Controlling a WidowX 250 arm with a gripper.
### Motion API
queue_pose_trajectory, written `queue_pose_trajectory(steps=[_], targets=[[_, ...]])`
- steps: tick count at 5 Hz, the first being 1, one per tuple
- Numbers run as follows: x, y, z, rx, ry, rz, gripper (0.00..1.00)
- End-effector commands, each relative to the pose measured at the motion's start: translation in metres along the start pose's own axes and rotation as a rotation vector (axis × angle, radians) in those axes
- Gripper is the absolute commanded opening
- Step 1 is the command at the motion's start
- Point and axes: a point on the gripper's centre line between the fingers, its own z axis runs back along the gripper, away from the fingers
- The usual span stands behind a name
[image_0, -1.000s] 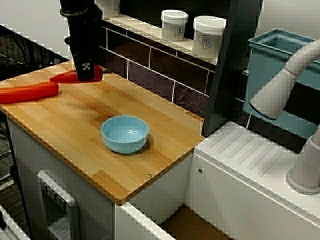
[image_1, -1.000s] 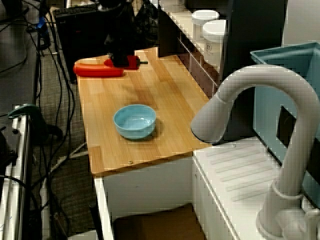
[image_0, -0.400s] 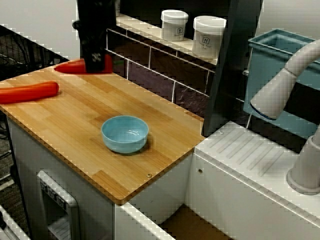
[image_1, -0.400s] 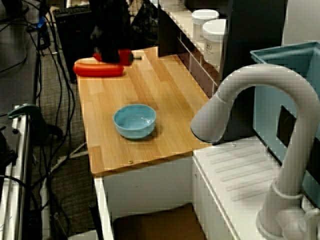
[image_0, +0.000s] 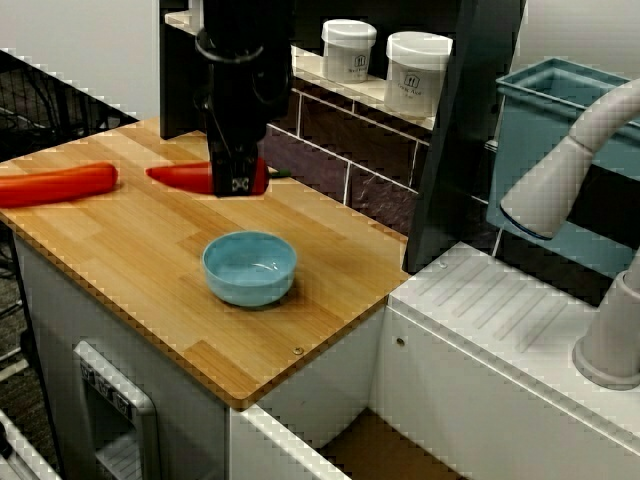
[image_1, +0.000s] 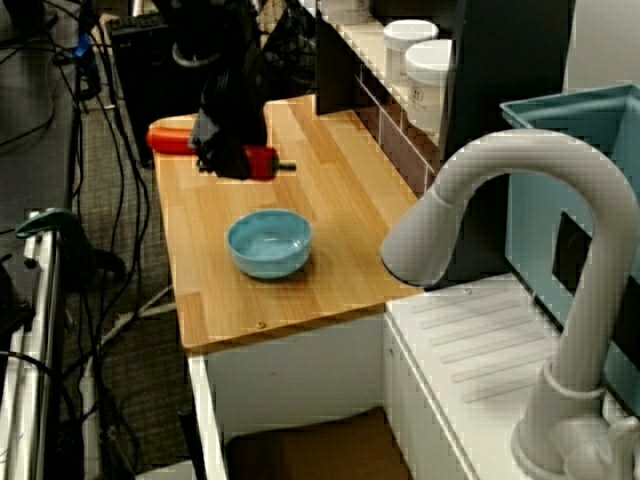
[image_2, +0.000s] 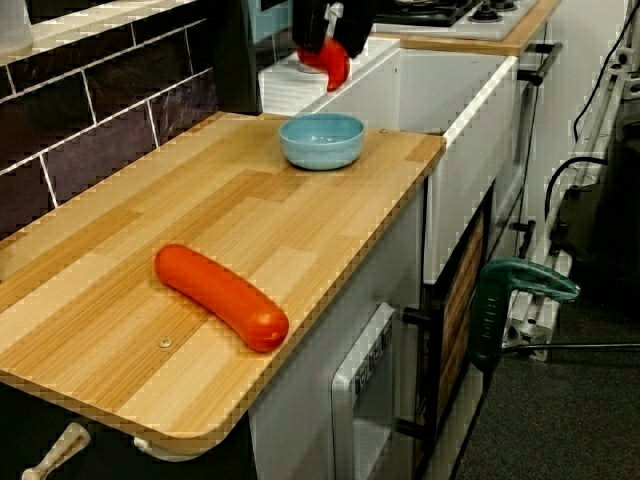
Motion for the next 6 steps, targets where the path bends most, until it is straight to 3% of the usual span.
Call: queue_pose_trajectory(steps=[1,6], targets=[[0.003,-0.005,-0.009,0.009,0.001,-0.005,0.00],[0.001,-0.004,-0.024,-0.010,0.017,-0.006,0.00]])
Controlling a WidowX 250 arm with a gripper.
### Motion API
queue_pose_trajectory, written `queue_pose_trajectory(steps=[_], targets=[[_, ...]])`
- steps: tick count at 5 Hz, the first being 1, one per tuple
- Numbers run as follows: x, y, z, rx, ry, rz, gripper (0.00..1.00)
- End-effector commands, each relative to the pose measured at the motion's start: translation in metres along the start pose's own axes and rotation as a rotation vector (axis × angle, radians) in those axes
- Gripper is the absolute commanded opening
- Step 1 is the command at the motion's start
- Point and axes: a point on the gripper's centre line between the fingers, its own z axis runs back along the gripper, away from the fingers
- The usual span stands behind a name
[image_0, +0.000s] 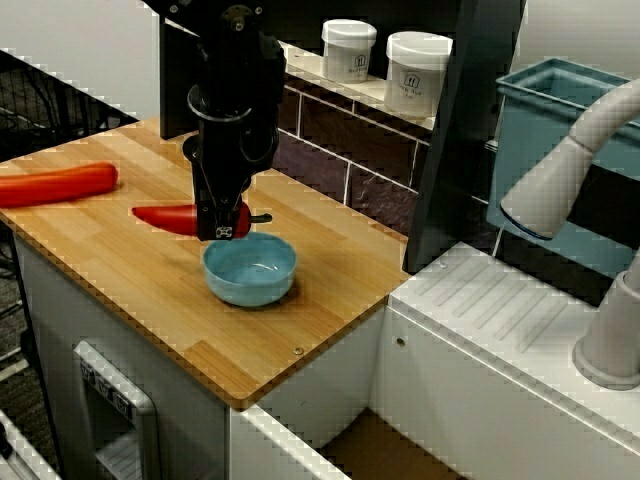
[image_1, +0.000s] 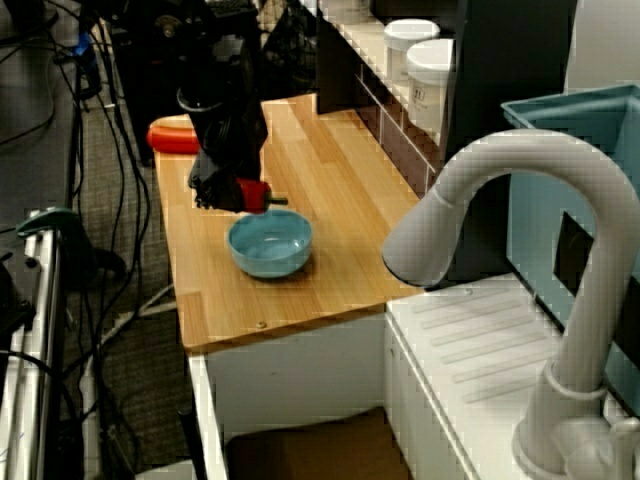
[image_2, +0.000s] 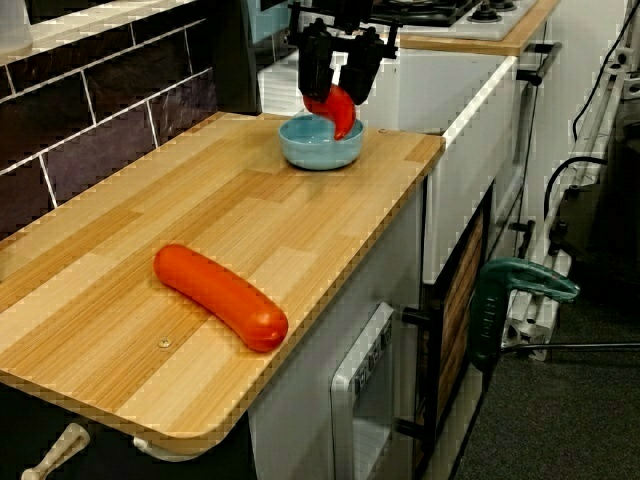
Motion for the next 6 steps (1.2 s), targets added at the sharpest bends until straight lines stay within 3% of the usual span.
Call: queue_pose_trajectory(steps=[1,6], targets=[[0.016,0.005,0.010,-0.008,-0.030,0.008,0.00],[0.027,0.003,0.006,-0.003,-0.006,0.041,0.00]])
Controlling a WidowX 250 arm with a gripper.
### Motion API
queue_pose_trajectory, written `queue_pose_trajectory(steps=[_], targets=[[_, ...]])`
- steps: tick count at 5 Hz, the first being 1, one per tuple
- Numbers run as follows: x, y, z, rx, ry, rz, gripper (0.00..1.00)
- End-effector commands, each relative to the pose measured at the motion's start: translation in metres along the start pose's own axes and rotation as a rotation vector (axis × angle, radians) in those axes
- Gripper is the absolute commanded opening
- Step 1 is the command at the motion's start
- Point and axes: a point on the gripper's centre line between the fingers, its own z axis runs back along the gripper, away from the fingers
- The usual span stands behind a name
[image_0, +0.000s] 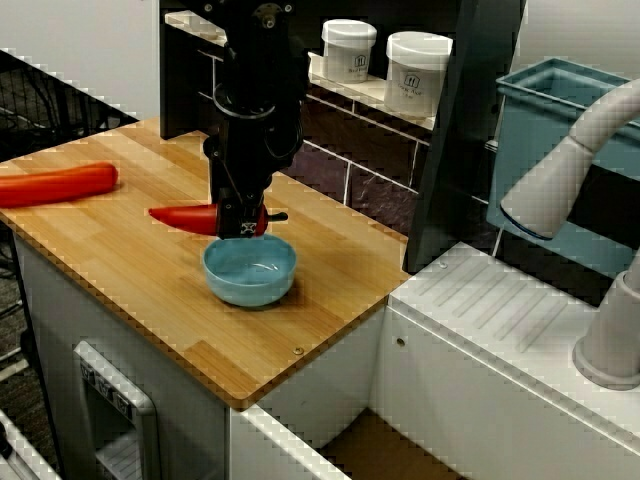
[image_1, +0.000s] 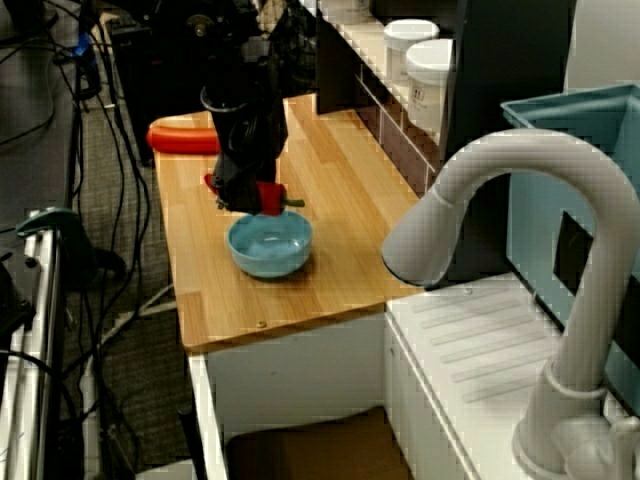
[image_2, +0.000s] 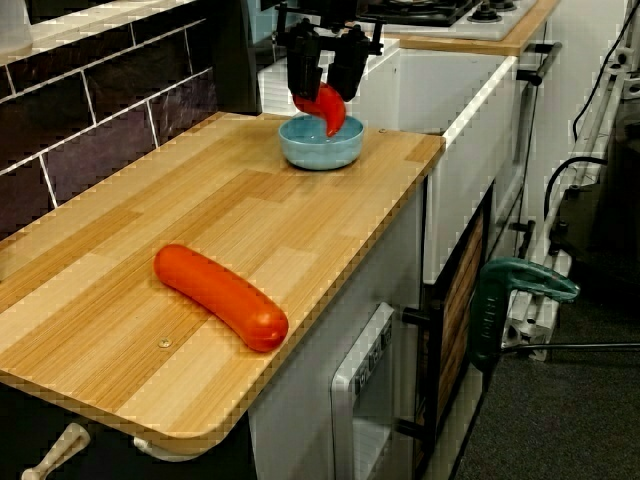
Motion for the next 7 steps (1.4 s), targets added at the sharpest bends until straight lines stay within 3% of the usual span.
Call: queue_pose_trajectory(steps=[1,3,5,6,7], targets=[[0.012,-0.002,0.010,0.018,-0.019,0.000,0.99],[0.008,0.005,0.017,0.020,-0.035,0.012,1.00],[0.005,0.007,0.029,-0.016,-0.040,-0.005,1.00],[0.010,0.001,0.043,-0.019,-0.104,-0.070,1.00],[0.013,-0.008,0.048,-0.069,-0.168,-0.217,1.00]])
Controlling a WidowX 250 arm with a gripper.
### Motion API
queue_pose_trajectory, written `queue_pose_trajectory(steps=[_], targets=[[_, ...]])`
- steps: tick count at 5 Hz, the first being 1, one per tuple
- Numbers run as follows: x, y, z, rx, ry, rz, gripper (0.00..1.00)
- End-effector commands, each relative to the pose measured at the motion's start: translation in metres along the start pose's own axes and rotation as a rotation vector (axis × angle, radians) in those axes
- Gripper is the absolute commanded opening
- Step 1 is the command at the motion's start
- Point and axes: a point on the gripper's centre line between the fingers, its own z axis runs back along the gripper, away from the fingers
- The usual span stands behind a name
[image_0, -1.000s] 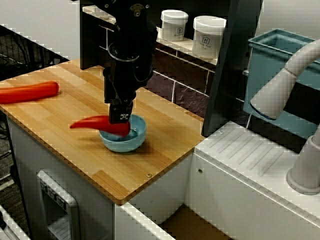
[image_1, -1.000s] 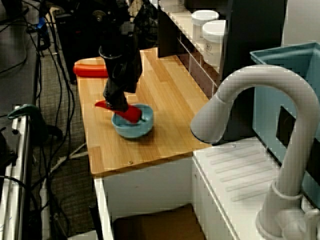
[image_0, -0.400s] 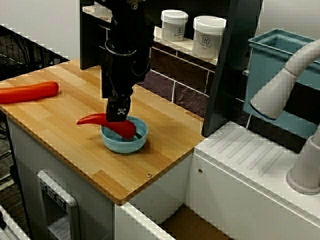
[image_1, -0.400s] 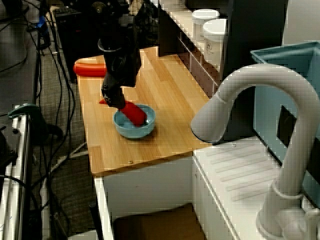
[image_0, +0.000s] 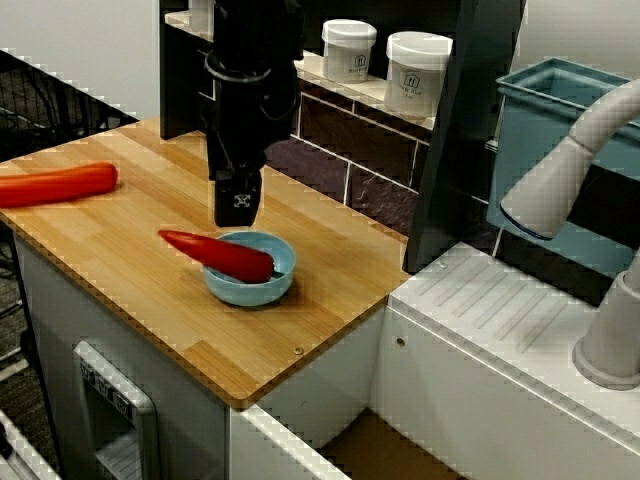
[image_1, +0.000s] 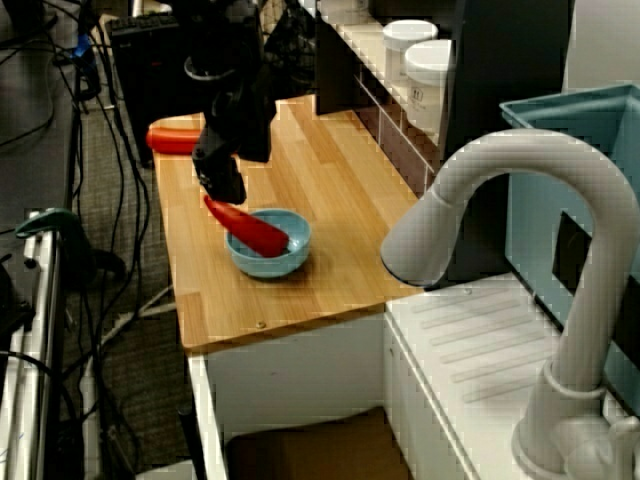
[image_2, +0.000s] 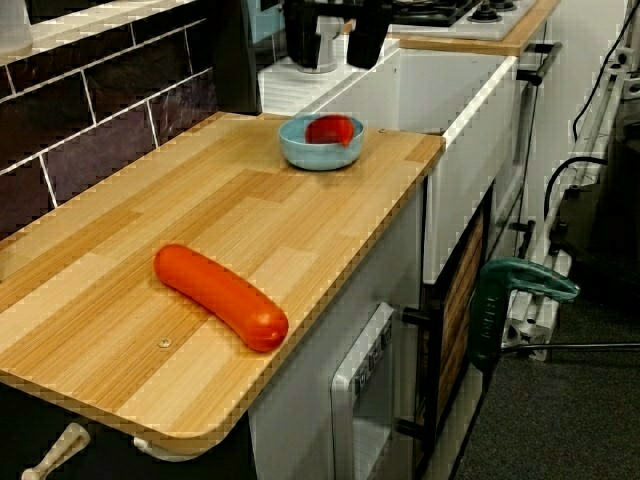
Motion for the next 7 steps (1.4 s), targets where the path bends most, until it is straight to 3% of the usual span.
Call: queue_pose_trajectory(steps=[1,2,3,5,7], targets=[[0.018,-0.007,0.021,-0.104,-0.141,-0.190,1.00],[0.022,-0.011,0.030,-0.145,-0.203,-0.204,1.00],[0.029,-0.016,0.030,-0.157,-0.205,-0.215,1.00],[0.036,-0.051,0.022,-0.122,-0.247,-0.266,1.00],[0.042,-0.076,0.002,-0.124,-0.213,-0.254,1.00]])
